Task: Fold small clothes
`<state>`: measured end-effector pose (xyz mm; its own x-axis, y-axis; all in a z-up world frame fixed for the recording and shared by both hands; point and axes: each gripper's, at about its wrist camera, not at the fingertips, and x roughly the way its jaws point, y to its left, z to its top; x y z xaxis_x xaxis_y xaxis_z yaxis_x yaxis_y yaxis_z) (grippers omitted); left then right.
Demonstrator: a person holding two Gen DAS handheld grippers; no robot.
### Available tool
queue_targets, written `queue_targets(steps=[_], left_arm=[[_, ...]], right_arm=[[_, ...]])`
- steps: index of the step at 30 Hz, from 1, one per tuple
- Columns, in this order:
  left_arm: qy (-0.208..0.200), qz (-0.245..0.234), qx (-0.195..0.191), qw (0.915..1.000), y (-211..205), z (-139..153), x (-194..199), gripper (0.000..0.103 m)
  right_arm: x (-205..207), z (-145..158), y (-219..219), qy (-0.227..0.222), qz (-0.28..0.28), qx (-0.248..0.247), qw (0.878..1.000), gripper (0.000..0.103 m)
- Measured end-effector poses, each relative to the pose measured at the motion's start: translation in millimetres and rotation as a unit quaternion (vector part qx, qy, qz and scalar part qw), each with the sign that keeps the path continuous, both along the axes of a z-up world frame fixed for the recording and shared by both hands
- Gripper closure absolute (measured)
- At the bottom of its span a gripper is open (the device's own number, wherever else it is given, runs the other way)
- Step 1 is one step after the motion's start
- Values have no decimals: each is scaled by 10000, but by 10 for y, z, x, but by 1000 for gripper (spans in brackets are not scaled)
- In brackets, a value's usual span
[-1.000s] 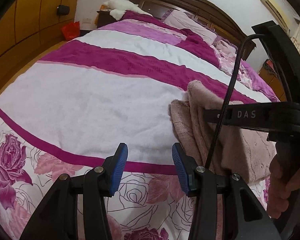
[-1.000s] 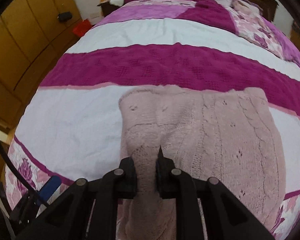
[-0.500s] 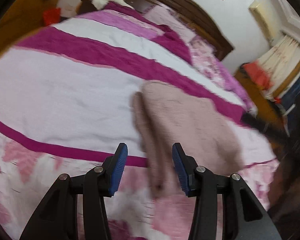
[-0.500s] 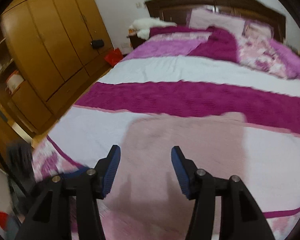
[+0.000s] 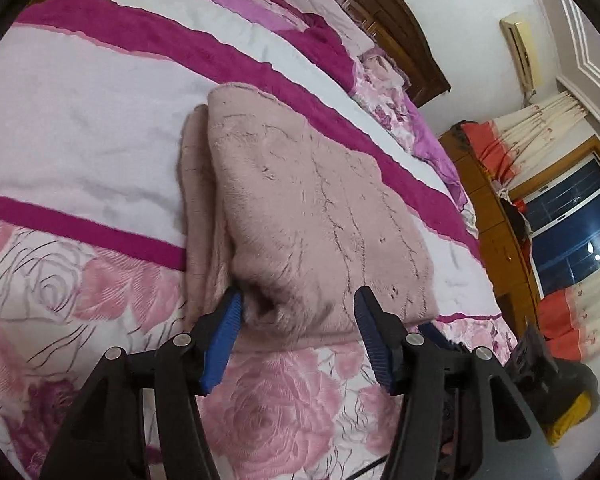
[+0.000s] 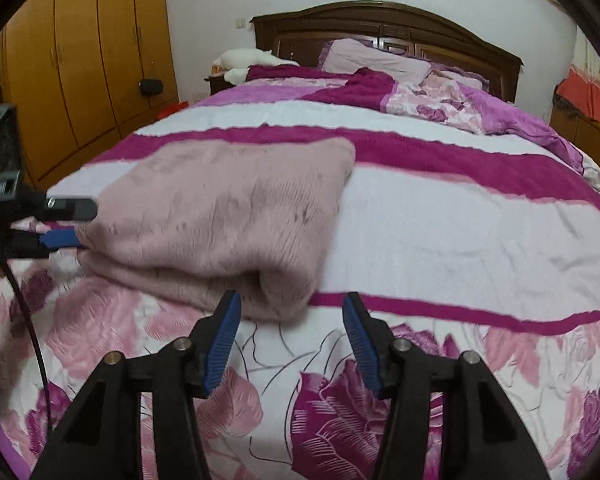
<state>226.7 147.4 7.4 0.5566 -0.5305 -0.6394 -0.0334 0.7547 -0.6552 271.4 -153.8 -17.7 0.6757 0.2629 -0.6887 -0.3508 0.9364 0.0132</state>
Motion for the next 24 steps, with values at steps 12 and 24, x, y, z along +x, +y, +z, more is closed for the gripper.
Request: queue_targets(steps=[12,24], left_arm=[[-733,433,739,9936,204,313,-197,103],[-270,440,1482,9876,106,197,-251,97]], right_arm=[[-54,156,323,-693,-38,-525,9962,89],[-267,23,-48,32,-149,-363,9992,91]])
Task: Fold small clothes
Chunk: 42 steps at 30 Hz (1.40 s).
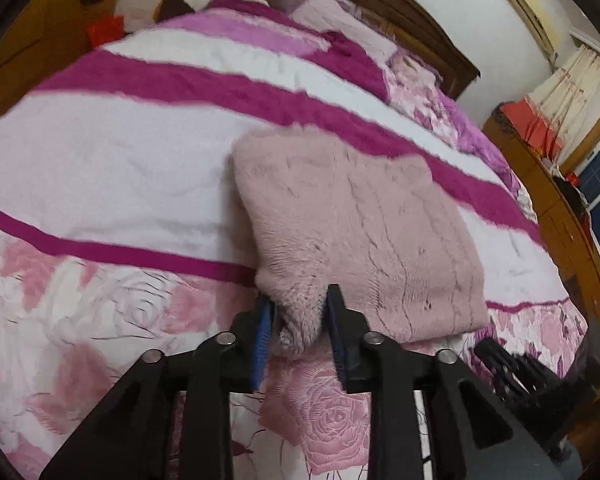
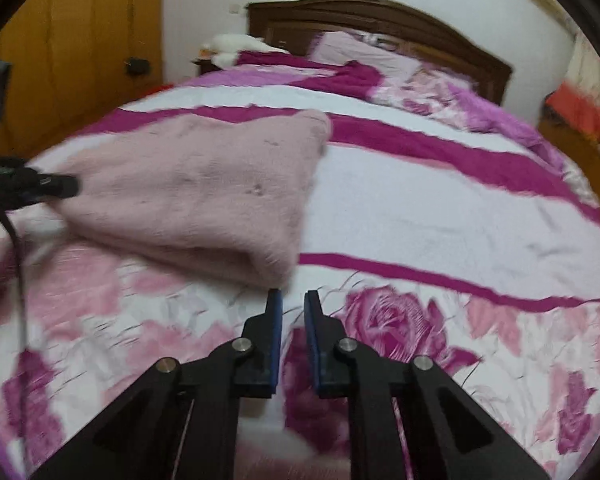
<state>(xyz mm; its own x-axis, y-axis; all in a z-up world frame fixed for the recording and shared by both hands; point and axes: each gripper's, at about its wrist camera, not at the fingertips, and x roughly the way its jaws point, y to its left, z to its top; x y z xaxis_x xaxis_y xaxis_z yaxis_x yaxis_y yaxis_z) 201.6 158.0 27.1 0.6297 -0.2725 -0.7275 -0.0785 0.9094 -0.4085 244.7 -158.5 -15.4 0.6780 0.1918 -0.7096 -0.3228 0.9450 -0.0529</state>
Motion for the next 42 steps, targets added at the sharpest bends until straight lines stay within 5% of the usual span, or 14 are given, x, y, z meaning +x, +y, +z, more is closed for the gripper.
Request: queue_targets(steps=[8,13,16,20,22,26,30,34,39,42], left_arm=[[-1140,493,297,9918,97,342,-38,92],[-842,534,377,9943,54,69,346,92],[-557,508,121,9971,40,-127,507,92],[-256,244,353,9988,-142,-308,638,92],[-299,371,582,9972,-201,-300,636,92],[-674,661,685,9932,-186,-81,474,92],[-1116,647,731,9889,-293,115,302,92],[-1133,127,713,9909,-541,81,363,92],[-671,-109,1378,9881,-760,-221,458,103],[-538,-226,2050,9770,-826,-311,460,103]], right_arm=[[366,477,122,-520,592,689,9945,92],[1018,335,531,-225,1013,800,9914,99],[1190,-28,505,-65,490,170,9986,103],[1156,-135,129,-132,-292,892,9955,103],[1120,-108,227,-45,39,1075,9942,103],[1030,-171,695,-235,382,109,9989,103],[1136,-146,705,-54,304,411,9987,102],[1062,-33,572,-37,445,770,9960,103],[915,-19,303,-42,415,1204,9918,103],[900,-125,342,42,509,1094,9927,103]])
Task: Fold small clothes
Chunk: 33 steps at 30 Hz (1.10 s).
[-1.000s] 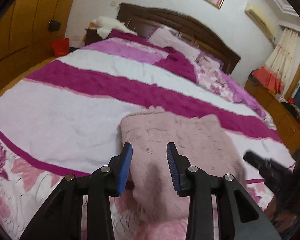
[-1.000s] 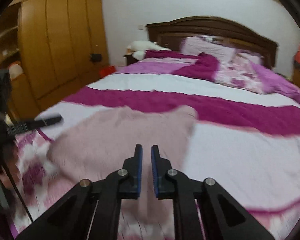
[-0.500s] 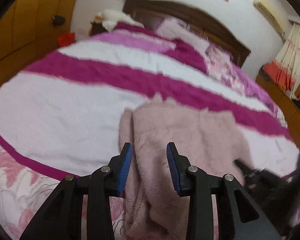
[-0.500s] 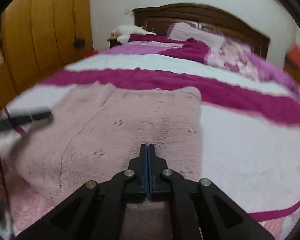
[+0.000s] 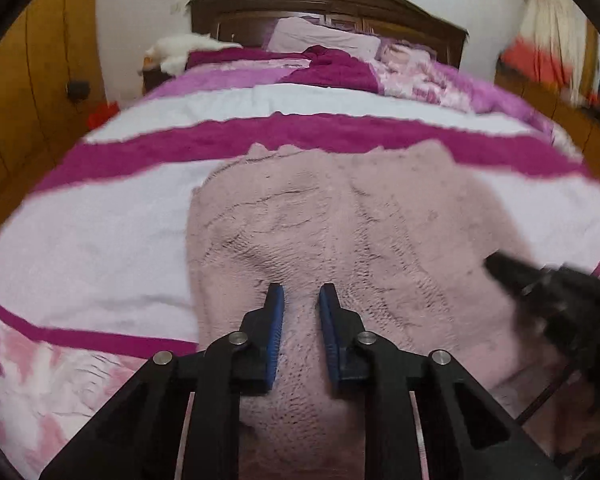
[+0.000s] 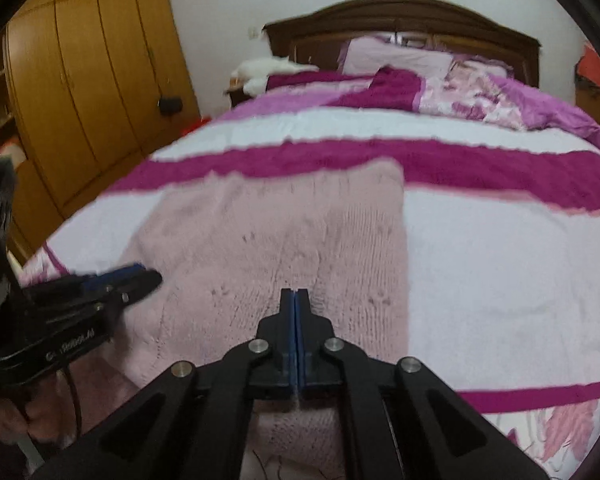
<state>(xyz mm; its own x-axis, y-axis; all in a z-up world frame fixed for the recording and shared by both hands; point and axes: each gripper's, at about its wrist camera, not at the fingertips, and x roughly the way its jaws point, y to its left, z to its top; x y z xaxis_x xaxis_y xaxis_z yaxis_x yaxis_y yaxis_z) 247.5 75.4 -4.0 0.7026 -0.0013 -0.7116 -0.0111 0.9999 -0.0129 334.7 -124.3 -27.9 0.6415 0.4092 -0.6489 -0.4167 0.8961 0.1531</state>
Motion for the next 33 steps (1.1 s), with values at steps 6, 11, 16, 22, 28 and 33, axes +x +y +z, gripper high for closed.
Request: queue_targets(steps=[6,11,16,22,28,33], left_arm=[[121,239,-41,9996,146,-22,51,103],[-158,477,-113,9987,166,290,-139,103],[-305,176,-431,9984,-6,410,-233,103],[248,214,341,9989,-122,-11,-103,103],[272,221,233,9991,-21,15,-147,103],[463,199,138,9986,46,-31,-184,103]], right_arm=[[28,-14,30,13,56,-181,9998,103],[-29,42,73,-103,-38,-439,9990,103],[-312,209,85,-472,83,-259,9985,103],[-138,-114,69,124,11,-310,9994,103],[-188,73,203,163,173,-601,9979,103],[-218,-182,161,391,218,-708,9965,103]])
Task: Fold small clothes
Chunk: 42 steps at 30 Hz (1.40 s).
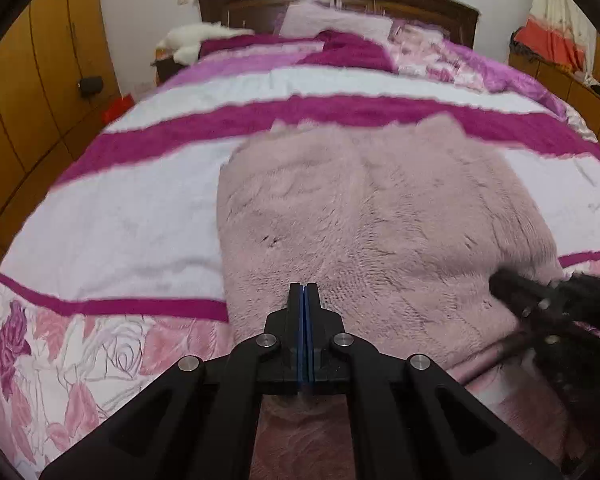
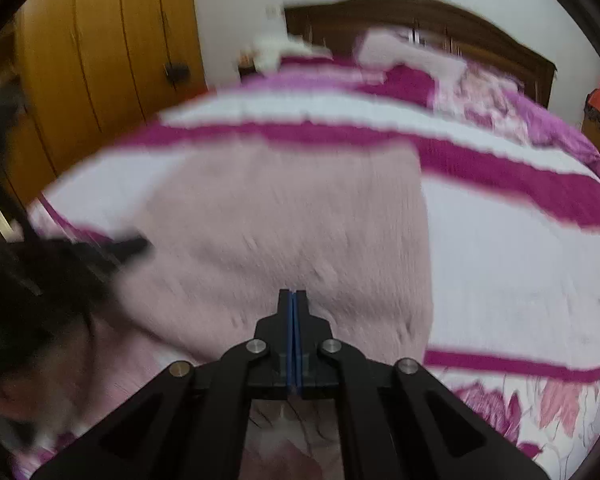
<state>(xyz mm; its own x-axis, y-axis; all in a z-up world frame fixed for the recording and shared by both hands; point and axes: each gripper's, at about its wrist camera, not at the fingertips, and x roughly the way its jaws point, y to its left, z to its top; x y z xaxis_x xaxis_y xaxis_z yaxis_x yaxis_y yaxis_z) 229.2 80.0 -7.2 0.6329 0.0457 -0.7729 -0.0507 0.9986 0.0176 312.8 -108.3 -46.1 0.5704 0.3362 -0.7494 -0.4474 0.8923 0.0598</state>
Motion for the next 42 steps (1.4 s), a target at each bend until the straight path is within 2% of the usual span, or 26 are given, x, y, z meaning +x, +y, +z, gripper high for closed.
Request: queue_targets(steps=[3,6,9,10,11,12,14,16,18,20,22,23,25,27,30,31,34,39,42], left_arm=[[-98,-147,-33,9998,-35,60,-35,103],[-213,-490,-411,9977,-56,210,-113,103],[-600,-826,-944,9903,-39,492,-263,103],[-734,-926,-1138,9865,-14,593,-312,103],[-842,-1032,-1372,9816,31,668,-350,90],[-943,-1185,-1649,9746,86,727,-379,75],[-1163,-1380,-2098,9610,242,800,-414,61],[-1191,-1256,-2250,9589,408,804,-381,57],[-1088,-1073,-2422,9581,592,752,-304,51],[-878,-735,-2743,9548,832,633,-202,48],[-484,-473,-3214,9445,1028,461,-79,45],[-239,-342,-3484,9364,1117,350,-6,45],[-39,-139,-3937,9191,1238,164,87,45],[159,-71,-4175,9085,1261,18,147,46],[553,-286,-4419,8949,1143,-147,270,46],[651,-339,-4419,8941,1084,-188,317,45],[608,-256,-3897,9186,926,-213,428,46],[538,-257,-3506,9346,825,-228,502,45],[535,-43,-3252,9441,890,-210,493,46]], right_arm=[[24,84,-72,119,-84,274,9995,103],[-70,211,-99,37,69,488,9988,99],[-147,344,-219,86,252,1166,9928,82],[-175,407,-279,63,288,1395,9898,74],[-185,481,-349,2,300,1598,9867,63],[-174,551,-419,-61,310,1741,9842,57],[-125,643,-520,-158,298,1907,9811,39],[-53,708,-650,-241,248,2013,9789,34],[42,708,-792,-220,137,2105,9772,32],[234,603,-982,74,-32,2346,9721,29],[440,451,-1116,536,-153,2666,9622,28],[543,340,-1175,843,-229,2824,9553,28],[740,95,-1266,1441,-359,3148,9375,28],[846,-101,-1301,1797,-411,3484,9190,28],[867,-227,-1236,1856,-291,3642,9122,28],[894,-246,-1189,1864,-193,3662,9115,28],[1010,-296,-1047,2007,24,3668,9084,28],[1118,-363,-932,2060,151,3693,9061,28],[1080,-360,-906,1976,226,3627,9104,28]])
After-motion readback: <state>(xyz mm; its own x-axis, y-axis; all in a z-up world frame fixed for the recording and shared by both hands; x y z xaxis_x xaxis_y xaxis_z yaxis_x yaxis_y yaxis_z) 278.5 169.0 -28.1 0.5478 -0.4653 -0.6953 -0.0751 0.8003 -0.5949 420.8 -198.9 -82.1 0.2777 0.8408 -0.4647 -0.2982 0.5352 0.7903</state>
